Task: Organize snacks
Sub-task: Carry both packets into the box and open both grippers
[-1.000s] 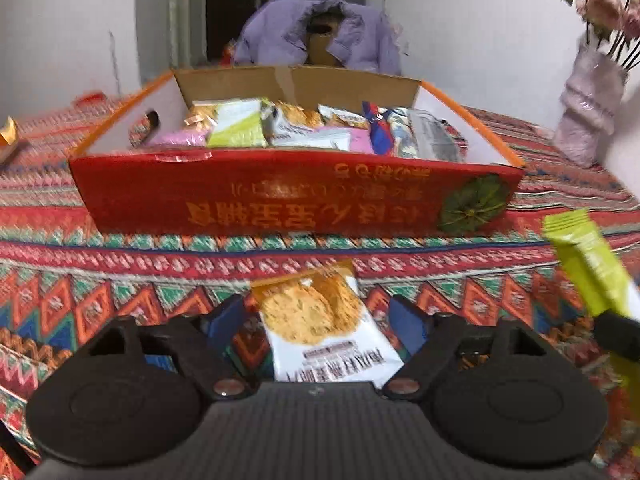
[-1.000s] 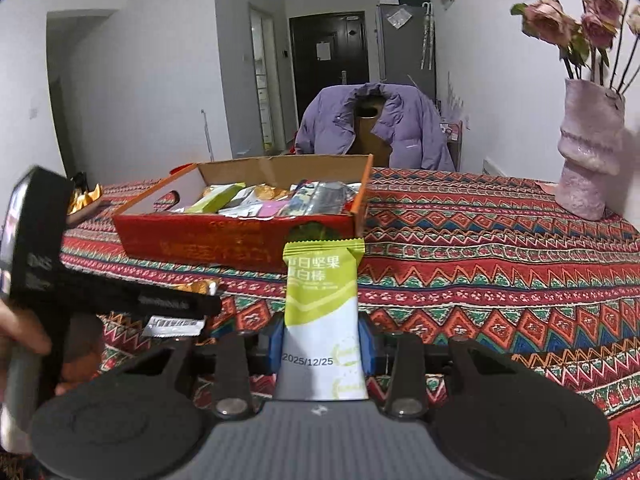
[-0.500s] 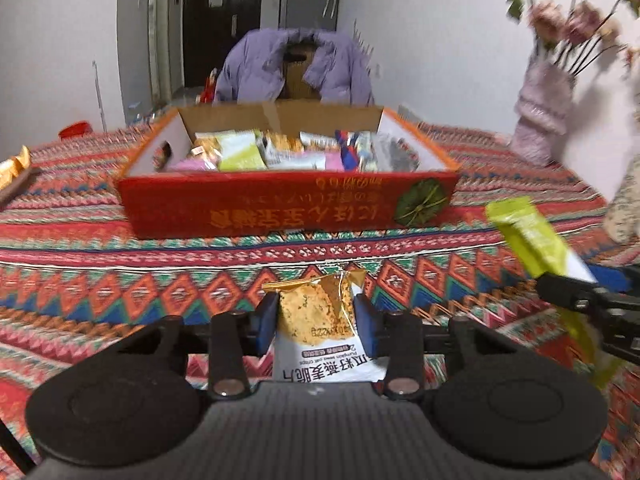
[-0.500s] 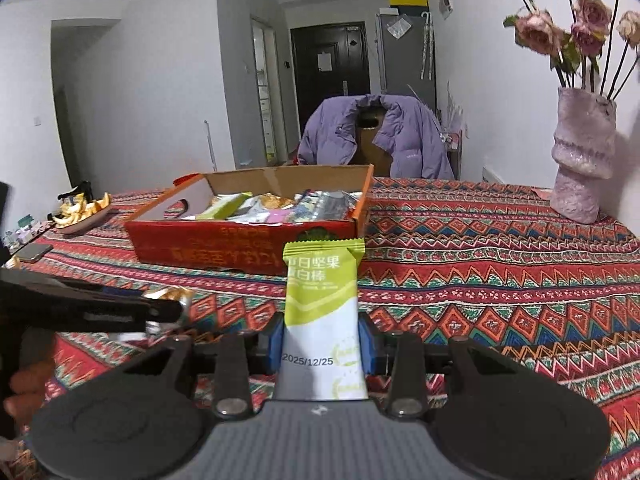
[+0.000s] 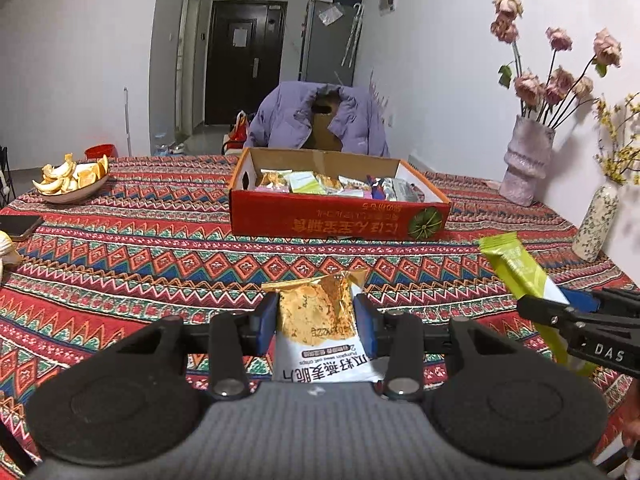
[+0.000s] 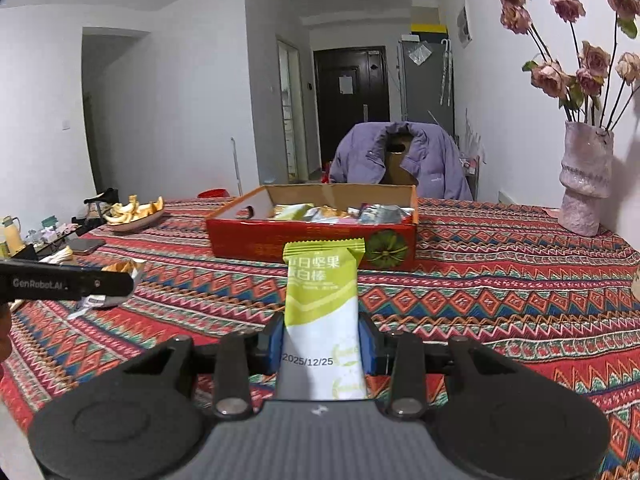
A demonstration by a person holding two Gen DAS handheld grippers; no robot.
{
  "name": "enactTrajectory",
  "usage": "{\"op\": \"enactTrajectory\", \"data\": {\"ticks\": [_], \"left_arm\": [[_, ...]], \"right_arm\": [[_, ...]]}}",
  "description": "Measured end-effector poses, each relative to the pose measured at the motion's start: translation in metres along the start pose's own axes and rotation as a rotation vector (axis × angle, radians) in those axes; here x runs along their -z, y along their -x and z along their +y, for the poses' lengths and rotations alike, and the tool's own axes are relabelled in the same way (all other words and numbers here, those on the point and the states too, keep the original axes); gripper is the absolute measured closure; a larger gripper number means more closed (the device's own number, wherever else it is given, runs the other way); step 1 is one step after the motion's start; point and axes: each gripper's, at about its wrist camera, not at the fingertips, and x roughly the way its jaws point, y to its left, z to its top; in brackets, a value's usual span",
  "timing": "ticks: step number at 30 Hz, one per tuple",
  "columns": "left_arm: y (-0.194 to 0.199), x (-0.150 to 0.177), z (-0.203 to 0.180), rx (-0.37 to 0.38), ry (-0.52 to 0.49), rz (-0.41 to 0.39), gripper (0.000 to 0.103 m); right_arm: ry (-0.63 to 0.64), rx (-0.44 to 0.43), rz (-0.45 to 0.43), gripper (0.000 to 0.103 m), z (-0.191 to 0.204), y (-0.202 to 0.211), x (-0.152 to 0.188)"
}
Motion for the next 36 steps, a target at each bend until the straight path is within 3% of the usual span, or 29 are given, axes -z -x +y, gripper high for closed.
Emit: {"op": "enactTrajectory", "data": {"ticks": [9,14,18,26,31,36], "left_arm": [[0.007,-0.006,0.011,0.025,0.012,-0.033,0.062],[-0.009,-0.039,0.020,0.072,0.011,-0.057,0.062],[-0.035,-0.076,0.026,0.085,-0.006,-0.086,0.062],[-0.136,-0.158,0.042,0.095,-0.003,-0.050,0.061],[-0.224,-0.193,0.050,0.033,-0.010,0.020,0.061],[-0.300,-0.208,0.060,-0.006,-0.007,0.091,0.061]], "right_arm": [[0.013,-0.006,-0.006,0.067,0.012,-0.002,-0.009],[0.030,-0.012,-0.001,0.067,0.005,-0.021,-0.034],[0.009,-0.067,-0.014,0.067,-0.008,-0.046,-0.066],[-0.039,-0.102,-0.023,0.067,-0.041,-0.147,-0.152],[-0.072,-0.106,0.077,0.067,-0.054,-0.245,-0.184],[-0.116,-0.105,0.201,0.067,-0.061,-0.332,-0.184]]}}
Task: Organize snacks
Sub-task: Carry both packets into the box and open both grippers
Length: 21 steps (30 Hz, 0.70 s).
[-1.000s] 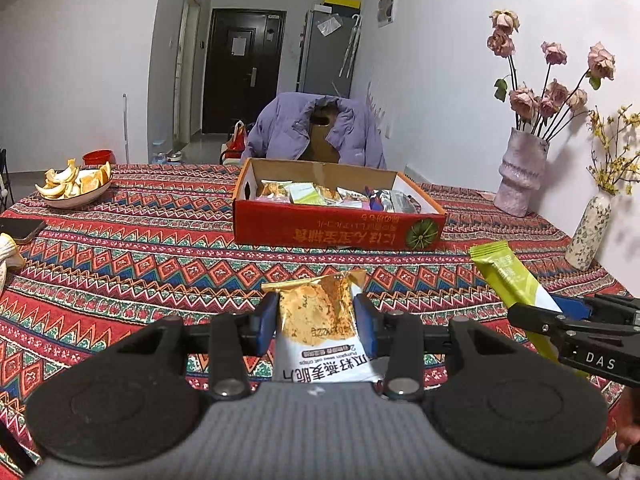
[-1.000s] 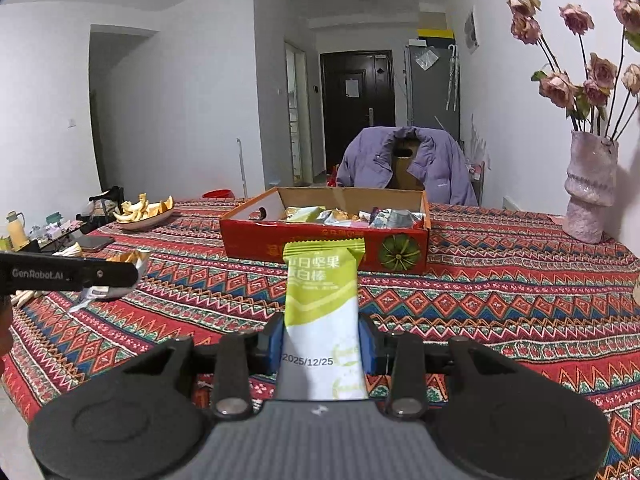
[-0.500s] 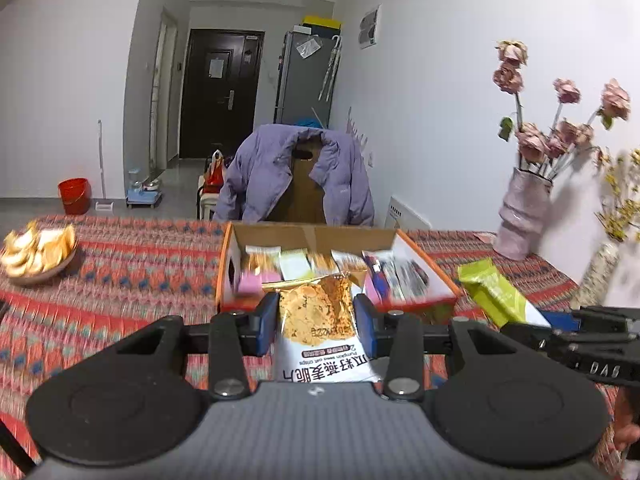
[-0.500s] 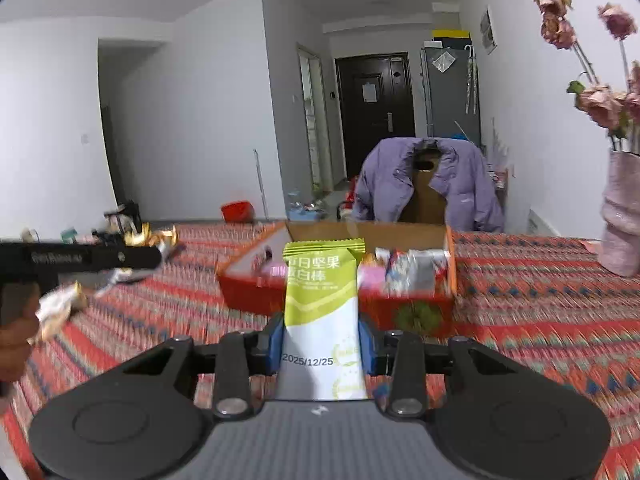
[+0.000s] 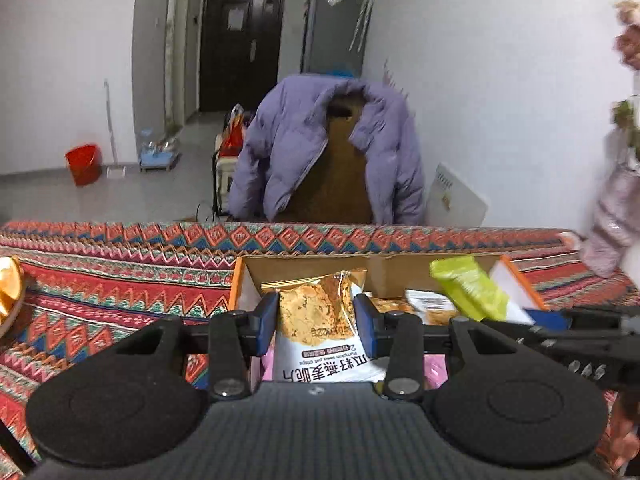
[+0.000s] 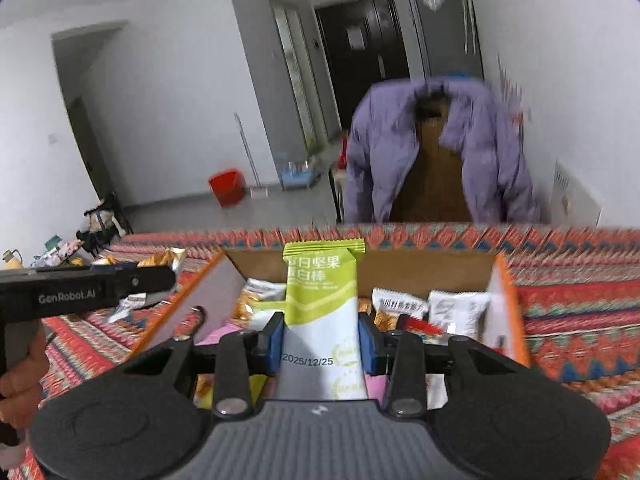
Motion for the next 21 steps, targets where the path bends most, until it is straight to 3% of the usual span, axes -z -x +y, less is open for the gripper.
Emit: {"op": "enactTrajectory", "data": {"ticks": [7,12,16,21], "left_arm": [[-0.066,0.005,0.001,-0.018,-0.050,0.095,0.059],[-0.077,0.016,0.005,-0.009,-0.068,0.123,0.054],[-0.076,0.015,0.003,0.001,-0.070,0.126,0.045],[-0.057,0.006,0.002,0.001,-0.066,0.106,0.041]], "right_arm": [[-0.012,0.082,0.099,0.061,0.002,-0.073,-0.003],[-0.004,0.078,0.072,0.039,0.002,-0.069,-0.007],[-0.006,0.095,0.071,0.037,-0.006,-0.067,-0.014],[-0.014,0.114,0.065,0.033,-0.014,-0.047,-0.014]]}}
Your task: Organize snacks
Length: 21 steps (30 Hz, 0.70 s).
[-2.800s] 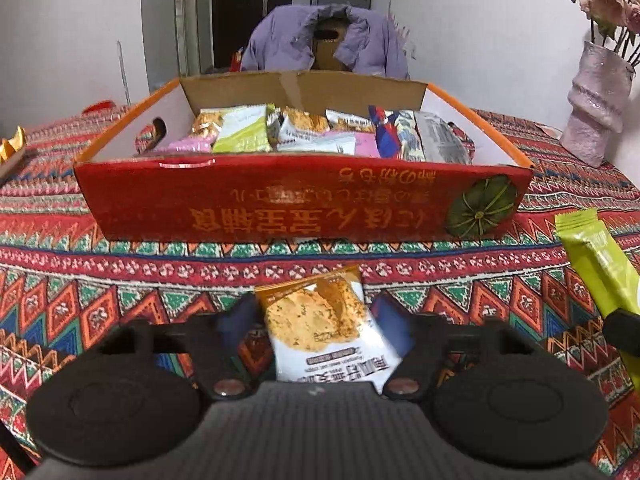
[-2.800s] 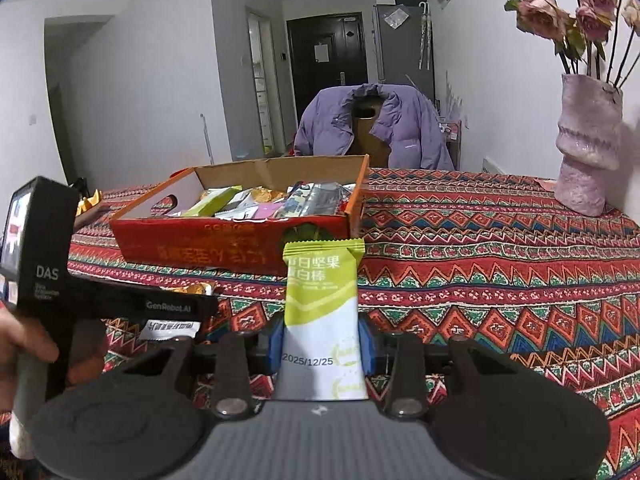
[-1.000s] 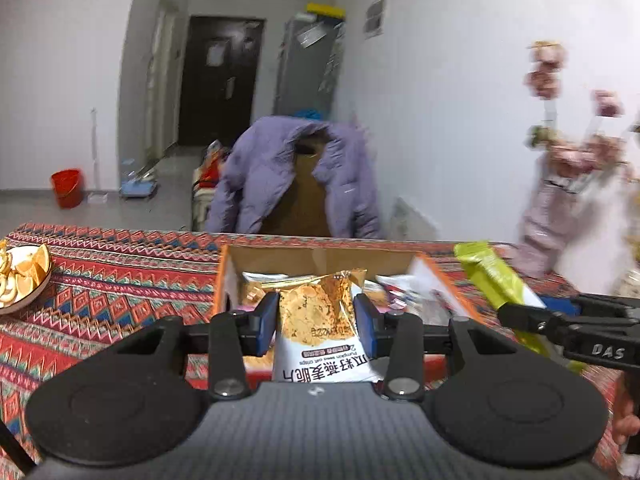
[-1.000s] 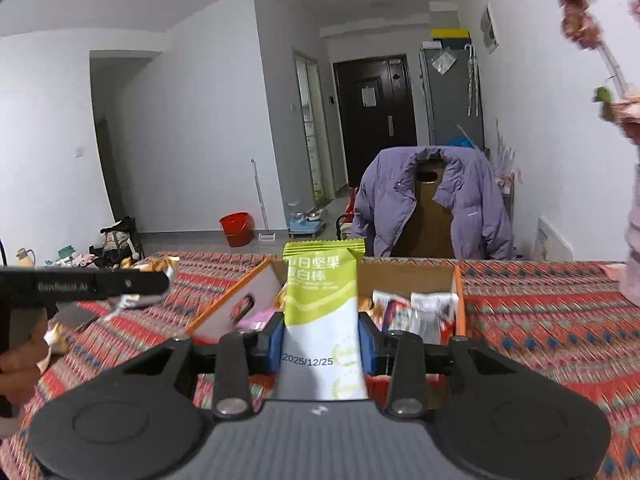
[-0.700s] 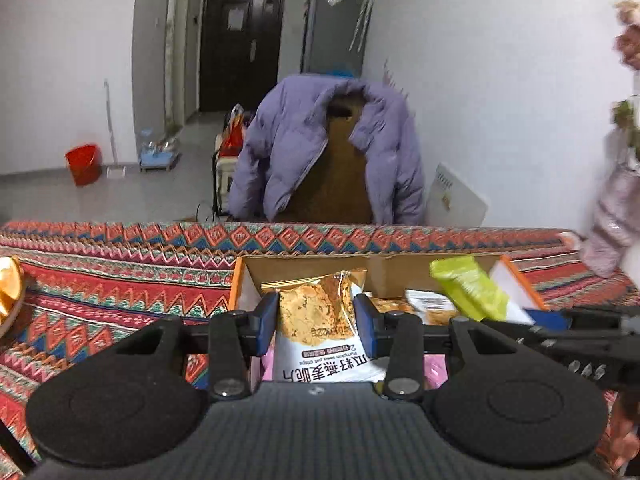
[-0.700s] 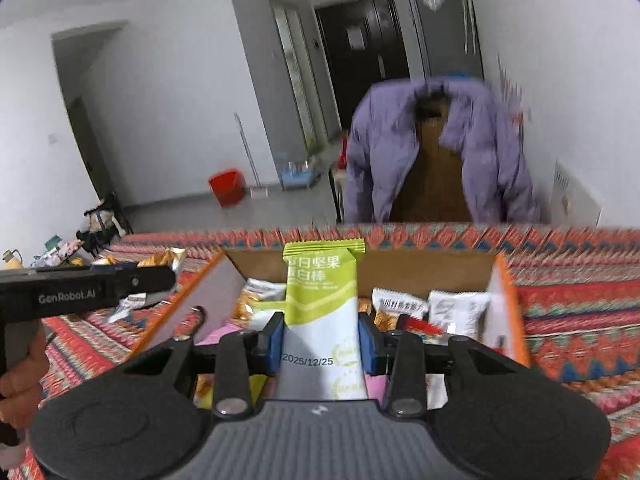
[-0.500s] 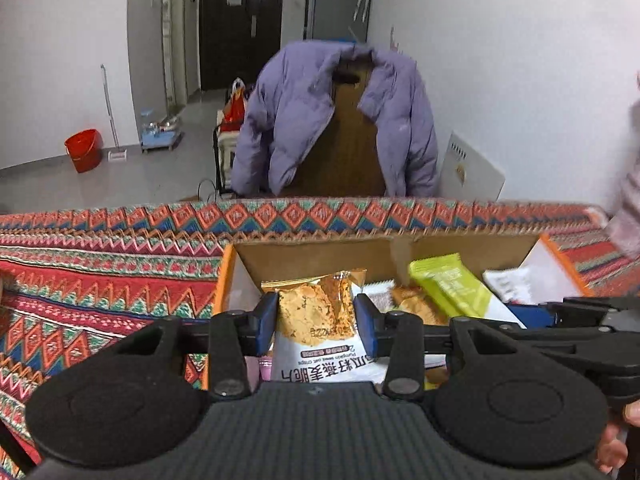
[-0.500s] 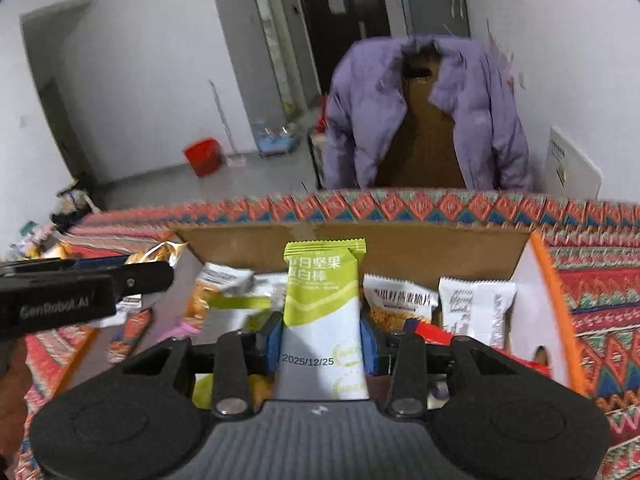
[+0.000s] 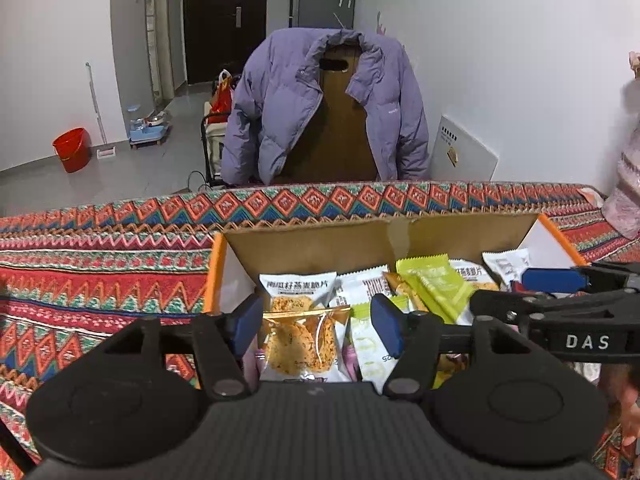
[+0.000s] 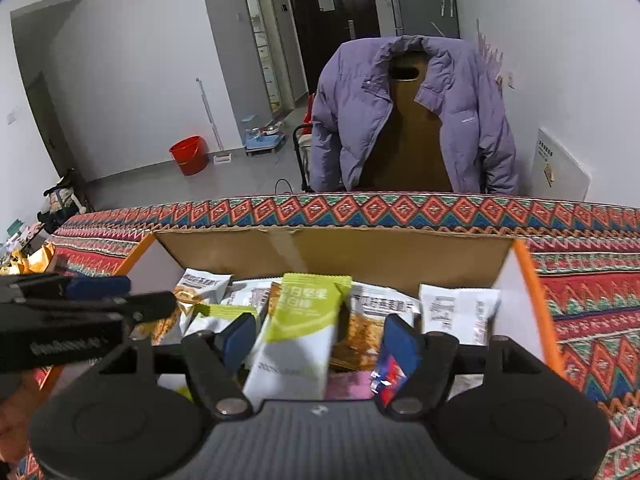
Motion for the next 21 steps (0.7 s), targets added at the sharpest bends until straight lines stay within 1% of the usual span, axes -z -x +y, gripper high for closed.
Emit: {"op": "enactTrajectory", "data": {"ticks": [1,3,4,5,7,10,12,15,17,21], "left_arm": [[0.005,-0.003,0.000,-0.001,0.001,-0.002,0.039],[0.020,-0.008,0.003,-0.005,0.010,-0.013,0.032],[0.028,-0.009,0.005,-0.008,0.021,-0.021,0.026],[0.037,-0.009,0.007,-0.013,0.034,-0.032,0.023],[0.056,-0.007,0.012,-0.021,0.040,-0.055,0.022],[0.082,-0.002,0.011,-0.036,0.035,-0.085,0.022],[0.100,0.003,0.007,-0.041,0.028,-0.105,0.020],[0.124,0.014,0.000,-0.041,0.003,-0.130,0.015],[0.141,0.022,-0.008,-0.041,-0.010,-0.141,0.005],[0.173,0.039,-0.020,-0.060,-0.013,-0.187,0.002]], "right_arm": [[0.004,0.010,-0.005,0.033,-0.002,0.005,-0.001],[0.016,0.035,-0.015,0.032,-0.008,0.021,-0.004],[0.022,0.049,-0.020,0.031,-0.011,0.030,-0.005],[0.028,0.062,-0.025,0.030,-0.014,0.039,-0.006],[0.039,0.092,-0.040,0.027,-0.021,0.060,-0.006],[0.050,0.144,-0.067,0.018,-0.029,0.089,0.000],[0.069,0.181,-0.088,0.015,-0.030,0.108,0.008],[0.070,0.186,-0.103,0.013,-0.031,0.130,0.016],[0.064,0.180,-0.113,0.008,-0.029,0.145,0.022],[0.068,0.168,-0.145,0.007,-0.022,0.173,0.034]]}}
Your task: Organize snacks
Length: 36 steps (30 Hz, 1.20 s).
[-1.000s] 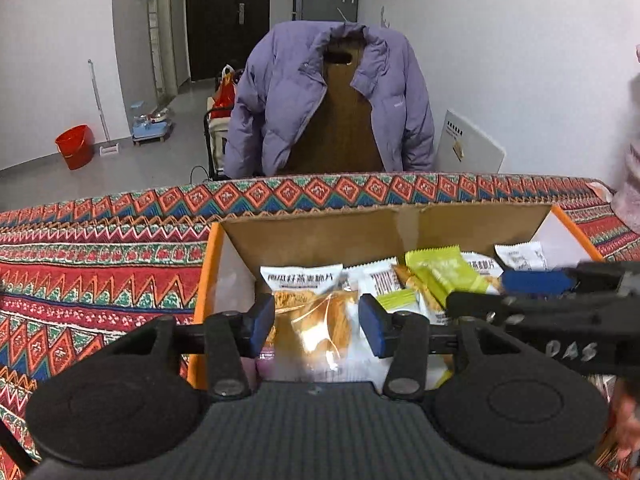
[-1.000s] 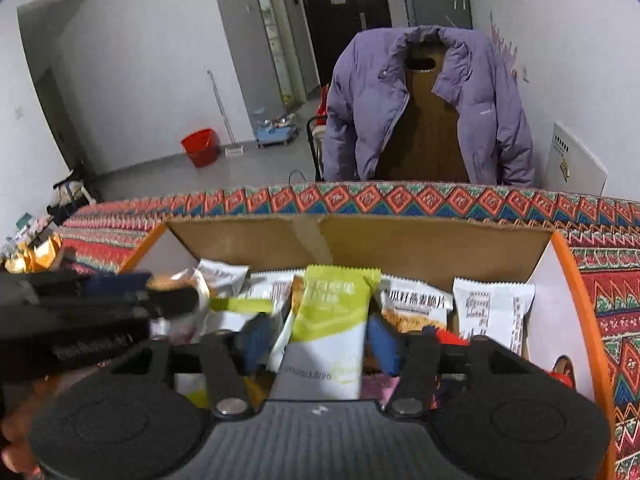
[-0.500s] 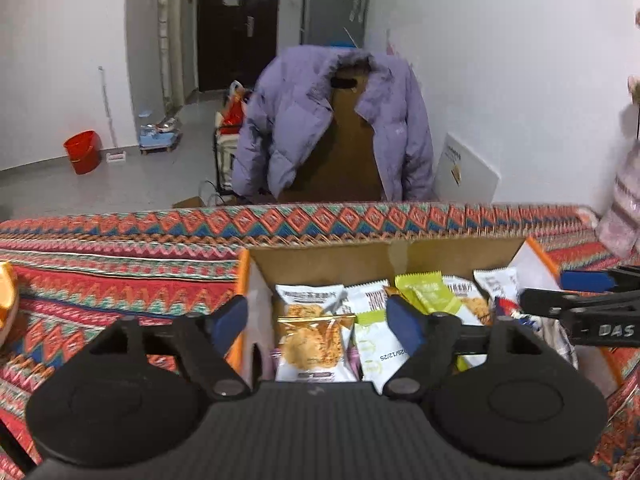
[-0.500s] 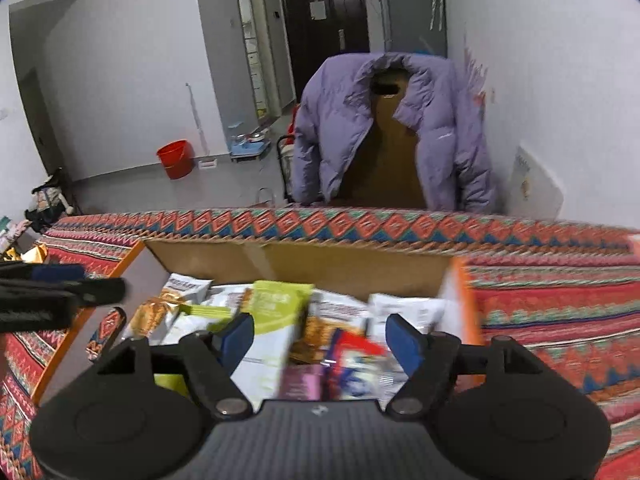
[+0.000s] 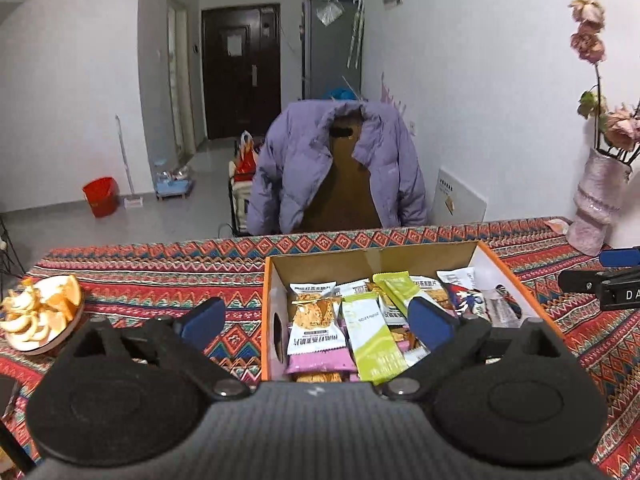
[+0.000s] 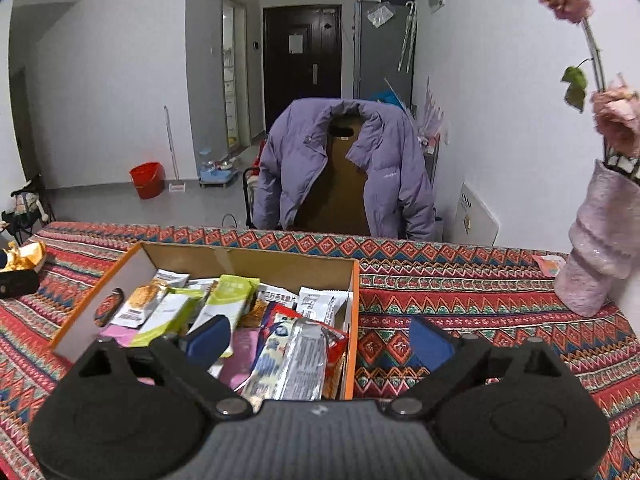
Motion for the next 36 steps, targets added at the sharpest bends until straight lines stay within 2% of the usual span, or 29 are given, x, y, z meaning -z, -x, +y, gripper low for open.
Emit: {"op": "enactTrajectory", "data": {"ticks": [5,12,23,27,30,36], "left_arm": [[0.041,0.018,-0.003,-0.010,0.028,-0.054,0.000],[0.094,0.058,-0.009,-0.029,0.039,-0.100,0.000],[0.187,0.152,-0.028,-0.041,0.027,-0.204,0.000],[0.214,0.189,-0.039,-0.021,0.003,-0.205,0.000],[0.235,0.222,-0.046,-0.042,-0.012,-0.221,0.000],[0.267,0.272,-0.048,-0.057,0.019,-0.214,0.000]], "right_arm": [[0.000,-0.021,-0.056,0.000,0.006,0.041,0.019],[0.022,-0.065,-0.093,0.000,0.018,0.090,0.066],[0.090,-0.056,-0.199,0.000,0.041,0.173,0.169],[0.114,-0.069,-0.242,0.000,0.052,0.205,0.210],[0.107,-0.073,-0.253,0.000,0.058,0.224,0.239],[0.120,-0.095,-0.258,0.000,0.075,0.261,0.293]]}}
